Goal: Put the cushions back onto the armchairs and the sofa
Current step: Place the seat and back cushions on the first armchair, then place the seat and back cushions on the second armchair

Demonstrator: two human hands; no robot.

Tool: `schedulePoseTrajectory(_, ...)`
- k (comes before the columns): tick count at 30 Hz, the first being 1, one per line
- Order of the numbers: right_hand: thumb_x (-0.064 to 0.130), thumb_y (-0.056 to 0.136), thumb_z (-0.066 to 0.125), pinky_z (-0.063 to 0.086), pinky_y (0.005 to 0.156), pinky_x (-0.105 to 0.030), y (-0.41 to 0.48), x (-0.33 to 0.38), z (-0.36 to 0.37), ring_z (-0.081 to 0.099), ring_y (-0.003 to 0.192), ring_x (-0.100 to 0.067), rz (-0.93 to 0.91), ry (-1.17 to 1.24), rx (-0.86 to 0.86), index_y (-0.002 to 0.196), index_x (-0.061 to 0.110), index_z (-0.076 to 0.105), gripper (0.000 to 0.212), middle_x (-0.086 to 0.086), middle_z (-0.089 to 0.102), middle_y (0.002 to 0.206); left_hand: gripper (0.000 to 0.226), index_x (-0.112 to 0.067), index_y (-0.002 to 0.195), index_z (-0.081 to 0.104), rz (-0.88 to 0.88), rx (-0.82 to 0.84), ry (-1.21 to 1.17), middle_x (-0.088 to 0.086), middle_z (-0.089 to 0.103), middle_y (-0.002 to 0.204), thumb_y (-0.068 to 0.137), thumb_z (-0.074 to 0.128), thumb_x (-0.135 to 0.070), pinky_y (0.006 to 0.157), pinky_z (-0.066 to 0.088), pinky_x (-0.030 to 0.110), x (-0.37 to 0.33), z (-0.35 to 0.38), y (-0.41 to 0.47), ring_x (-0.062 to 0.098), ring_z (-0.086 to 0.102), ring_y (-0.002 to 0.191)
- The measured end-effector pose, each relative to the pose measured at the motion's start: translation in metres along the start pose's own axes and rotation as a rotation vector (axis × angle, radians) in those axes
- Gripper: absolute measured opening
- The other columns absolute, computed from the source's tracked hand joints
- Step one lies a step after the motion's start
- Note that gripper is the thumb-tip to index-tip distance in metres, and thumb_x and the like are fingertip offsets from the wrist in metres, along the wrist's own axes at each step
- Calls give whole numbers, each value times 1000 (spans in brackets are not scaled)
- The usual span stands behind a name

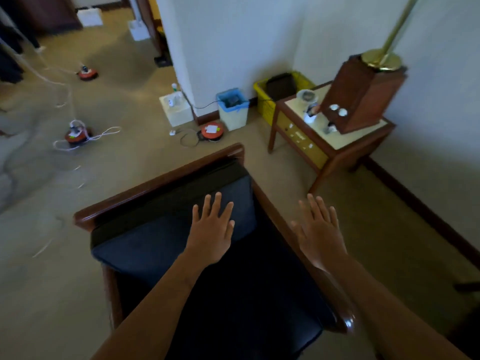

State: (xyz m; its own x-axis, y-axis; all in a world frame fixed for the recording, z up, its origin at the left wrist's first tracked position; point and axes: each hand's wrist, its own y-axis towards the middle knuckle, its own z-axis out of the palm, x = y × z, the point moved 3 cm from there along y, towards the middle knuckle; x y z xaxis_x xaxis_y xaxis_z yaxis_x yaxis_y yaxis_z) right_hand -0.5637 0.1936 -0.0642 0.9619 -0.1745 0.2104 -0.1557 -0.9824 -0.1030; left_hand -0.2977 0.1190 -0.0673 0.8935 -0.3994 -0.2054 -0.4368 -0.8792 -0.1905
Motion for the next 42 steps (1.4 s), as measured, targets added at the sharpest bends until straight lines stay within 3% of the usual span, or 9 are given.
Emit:
schedulePoseTrajectory(3,49,106,26,-2,126,-48,-54,-59,-24,-6,158,-25,150,20,-39,161,18,14,64,-10,3,171,59,-26,168,12,169,5,6,8,-9,176,113,25,-45,130,2,57,-77,-2,9,34,-13,161)
schedulePoseTrajectory(8,51,107,26,-14,122,-40,-167,-157,-56,-15,156,-20,393,68,-111,162,22,12,64,-4,-4,172,56,-24,163,27,441,-11,-34,13,5,176,110,39,-39,128,10,58,-227,9,2,36,2,162)
schedulePoseTrajectory(15,55,105,28,-13,123,-42,-318,-292,-76,-17,156,-19,645,141,-183,162,25,12,65,-2,-7,172,56,-30,164,23,682,50,-60,6,-2,177,111,36,-42,131,5,54,-432,44,-46,28,-6,162)
schedulePoseTrajectory(27,50,106,35,-3,128,-47,-509,-488,-77,-9,158,-22,900,228,-209,161,23,20,63,-5,0,172,56,-34,163,26,893,155,-20,2,4,176,110,38,-47,131,9,52,-712,127,-128,25,0,163)
schedulePoseTrajectory(36,50,105,35,-2,127,-48,-549,-630,-59,-11,158,-23,1047,270,-153,161,23,18,64,-6,0,172,57,-29,165,25,987,299,31,5,7,176,111,37,-44,130,13,54,-869,207,-103,28,4,162)
schedulePoseTrajectory(42,48,106,34,3,128,-47,-553,-726,-43,-8,158,-25,1117,312,-70,161,22,18,63,-7,0,172,54,-23,160,36,979,393,26,8,27,170,110,43,-41,122,30,46,-962,268,-65,26,27,155)
